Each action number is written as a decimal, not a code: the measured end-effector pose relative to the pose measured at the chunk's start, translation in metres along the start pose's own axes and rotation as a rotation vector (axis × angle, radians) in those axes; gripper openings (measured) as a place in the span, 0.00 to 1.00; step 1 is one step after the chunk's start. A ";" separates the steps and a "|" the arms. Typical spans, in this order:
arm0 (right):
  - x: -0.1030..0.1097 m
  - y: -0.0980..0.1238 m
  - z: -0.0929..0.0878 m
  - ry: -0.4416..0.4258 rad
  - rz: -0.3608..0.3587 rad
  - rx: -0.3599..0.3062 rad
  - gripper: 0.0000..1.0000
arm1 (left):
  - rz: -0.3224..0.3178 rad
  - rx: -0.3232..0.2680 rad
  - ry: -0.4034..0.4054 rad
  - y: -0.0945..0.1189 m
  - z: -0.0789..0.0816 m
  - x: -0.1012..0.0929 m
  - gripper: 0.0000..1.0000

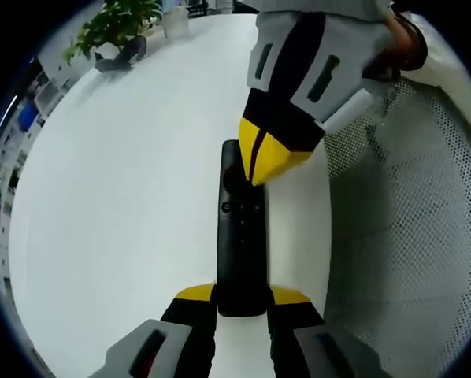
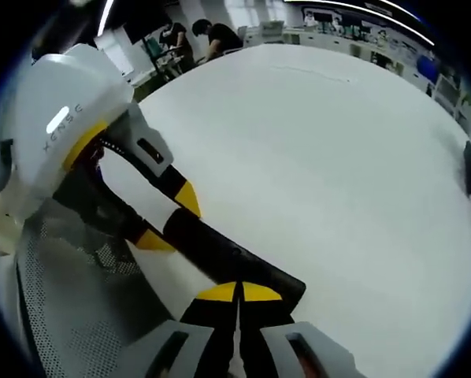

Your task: Press the specified remote control buttons in sequence, fully releasing each button before pressing the next.

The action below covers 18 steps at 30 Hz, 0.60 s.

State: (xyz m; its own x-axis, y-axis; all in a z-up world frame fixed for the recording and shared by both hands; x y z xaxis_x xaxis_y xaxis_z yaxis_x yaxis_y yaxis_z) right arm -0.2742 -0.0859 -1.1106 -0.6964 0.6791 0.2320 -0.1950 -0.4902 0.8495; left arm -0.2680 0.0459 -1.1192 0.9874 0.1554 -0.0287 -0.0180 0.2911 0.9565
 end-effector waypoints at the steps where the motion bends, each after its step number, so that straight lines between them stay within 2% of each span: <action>1: -0.001 0.001 0.002 0.003 0.001 -0.009 0.00 | 0.002 0.000 -0.007 0.000 0.000 0.000 0.23; 12: 0.000 -0.005 0.006 0.040 0.020 0.018 0.00 | -0.007 -0.008 0.001 0.000 0.000 0.002 0.23; 15: -0.001 -0.006 0.005 0.083 -0.013 0.030 0.00 | -0.012 -0.019 -0.001 0.000 -0.001 0.002 0.23; 18: -0.002 -0.007 0.006 0.068 0.003 0.040 0.00 | -0.009 -0.028 -0.005 0.000 -0.002 0.002 0.23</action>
State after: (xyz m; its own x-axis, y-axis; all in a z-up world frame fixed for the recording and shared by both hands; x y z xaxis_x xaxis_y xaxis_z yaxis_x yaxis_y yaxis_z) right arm -0.2679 -0.0807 -1.1139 -0.7422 0.6388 0.2028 -0.1664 -0.4687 0.8675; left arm -0.2667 0.0477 -1.1196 0.9884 0.1476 -0.0362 -0.0129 0.3188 0.9477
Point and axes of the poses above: the point that each gripper's makers call its tool centre point, and the gripper's own axes: y roughly backward along the fingers, x roughly to its left, z roughly out of its top, the point moved 8 cm from there along y, roughly backward along the fingers
